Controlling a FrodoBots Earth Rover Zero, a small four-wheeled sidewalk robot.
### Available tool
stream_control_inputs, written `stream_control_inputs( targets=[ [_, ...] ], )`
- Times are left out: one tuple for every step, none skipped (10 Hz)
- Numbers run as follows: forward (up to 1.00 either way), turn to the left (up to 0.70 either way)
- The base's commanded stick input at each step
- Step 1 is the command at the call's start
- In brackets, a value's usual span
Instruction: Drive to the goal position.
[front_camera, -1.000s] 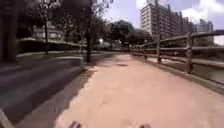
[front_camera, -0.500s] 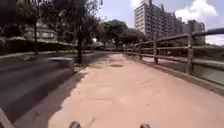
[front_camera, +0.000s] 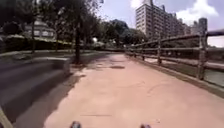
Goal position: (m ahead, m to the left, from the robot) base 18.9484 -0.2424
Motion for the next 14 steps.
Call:
stream_control_inputs(
  targets=[
    [0.7, -0.34],
    [0.7, -0.34],
    [0.7, -0.33],
    [0.7, -0.33],
    [0.7, -0.33],
    [0.7, -0.22],
    [0.7, -0.07],
    [0.7, 0.0],
    [0.7, 0.0],
    [0.7, 0.0],
    [0.7, 0.0],
    [0.7, 0.0],
    [0.7, 0.07],
    [0.7, 0.35]
  ],
)
